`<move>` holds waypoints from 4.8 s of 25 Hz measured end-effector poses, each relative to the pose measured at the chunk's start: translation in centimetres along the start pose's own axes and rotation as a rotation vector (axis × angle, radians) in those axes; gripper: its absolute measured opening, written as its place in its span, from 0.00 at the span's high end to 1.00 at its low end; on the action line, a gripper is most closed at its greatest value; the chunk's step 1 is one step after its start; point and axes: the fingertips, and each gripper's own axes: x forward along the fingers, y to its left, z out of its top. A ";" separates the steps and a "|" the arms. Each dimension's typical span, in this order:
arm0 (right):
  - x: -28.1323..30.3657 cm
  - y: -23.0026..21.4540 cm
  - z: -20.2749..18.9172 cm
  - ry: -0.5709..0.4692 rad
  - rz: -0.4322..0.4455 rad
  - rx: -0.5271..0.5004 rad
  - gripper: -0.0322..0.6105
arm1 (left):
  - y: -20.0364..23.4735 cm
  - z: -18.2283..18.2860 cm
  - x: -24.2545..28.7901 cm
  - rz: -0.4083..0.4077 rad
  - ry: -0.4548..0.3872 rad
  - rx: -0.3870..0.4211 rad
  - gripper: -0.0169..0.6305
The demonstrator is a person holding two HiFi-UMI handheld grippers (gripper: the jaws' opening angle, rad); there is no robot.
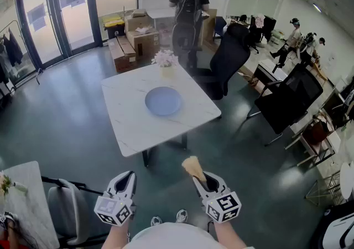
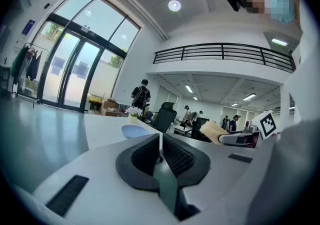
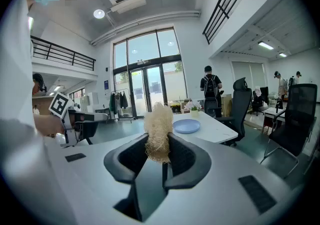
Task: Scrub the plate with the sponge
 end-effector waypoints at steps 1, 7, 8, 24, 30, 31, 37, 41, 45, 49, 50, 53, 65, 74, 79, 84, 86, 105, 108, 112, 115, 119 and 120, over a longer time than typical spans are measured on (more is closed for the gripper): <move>0.1 0.0 0.1 0.000 -0.005 -0.001 0.76 | -0.1 0.1 0.1 -0.005 0.002 0.002 0.91; 0.2 0.8 -0.1 0.002 -0.008 0.015 0.76 | -0.4 -0.1 0.1 -0.030 0.015 0.013 0.91; 0.3 0.9 -0.1 -0.001 -0.004 0.023 0.75 | -0.3 -0.1 0.1 -0.033 0.014 0.011 0.90; 1.1 3.3 -0.5 -0.014 -0.080 0.072 0.75 | 1.8 -0.5 -1.5 -0.116 0.023 0.047 0.91; 2.0 3.9 -0.6 0.005 -0.104 0.079 0.75 | 3.1 -0.5 -1.2 -0.133 0.037 0.044 0.91; 2.4 3.8 -0.6 0.010 -0.103 0.081 0.75 | 3.5 -0.7 -1.0 -0.130 0.041 0.035 0.90; 5.4 1.2 -0.5 0.005 -0.088 0.092 0.75 | 6.0 -1.2 1.8 -0.087 0.062 0.009 0.91; 7.2 -1.0 0.3 -0.002 -0.064 0.095 0.75 | 6.4 -0.7 4.4 -0.051 0.082 0.025 0.90; 9.0 -3.8 1.0 -0.001 -0.040 0.087 0.75 | 6.4 0.1 7.6 -0.027 0.076 0.028 0.90; 10.8 -6.1 1.4 0.002 -0.007 0.081 0.76 | 6.4 0.5 10.1 -0.018 0.065 0.032 0.90; 11.2 -6.6 1.6 0.003 0.002 0.077 0.75 | 6.3 0.6 10.6 -0.017 0.058 0.034 0.91; 12.1 -7.9 1.8 0.006 0.021 0.064 0.75 | 6.1 0.7 12.0 -0.007 0.063 0.050 0.91; 16.5 -10.6 2.1 0.031 0.017 0.092 0.76 | 8.6 1.8 17.5 -0.025 0.091 0.035 0.90; 23.0 -13.4 4.9 0.024 -0.056 0.104 0.75 | 13.8 4.2 23.9 -0.088 0.133 0.034 0.90; 26.7 -14.2 6.6 0.006 -0.096 0.112 0.75 | 16.7 6.0 27.1 -0.144 0.152 0.052 0.90; 30.2 -14.4 7.3 0.005 -0.131 0.120 0.76 | 19.4 7.0 29.9 -0.201 0.161 0.055 0.90; 31.2 -14.6 7.5 0.002 -0.149 0.124 0.75 | 20.2 7.5 30.9 -0.219 0.164 0.064 0.90; 37.2 -20.0 8.8 0.046 -0.083 0.113 0.75 | 23.6 7.4 39.7 -0.150 0.201 0.022 0.90; 37.7 -20.6 8.6 0.054 -0.069 0.118 0.76 | 24.0 6.7 40.9 -0.136 0.222 0.014 0.90; 38.3 -21.2 8.6 0.058 -0.055 0.120 0.75 | 25.2 4.9 42.8 -0.105 0.278 -0.013 0.90; 38.5 -21.5 8.4 0.065 -0.049 0.124 0.75 | 25.8 3.1 43.7 -0.089 0.328 -0.021 0.90; 38.8 -22.0 8.3 0.065 -0.047 0.125 0.75 | 26.6 0.3 44.7 -0.060 0.403 -0.043 0.90; 38.9 -22.0 8.2 0.069 -0.045 0.127 0.75 | 26.8 -0.4 44.9 -0.053 0.422 -0.057 0.90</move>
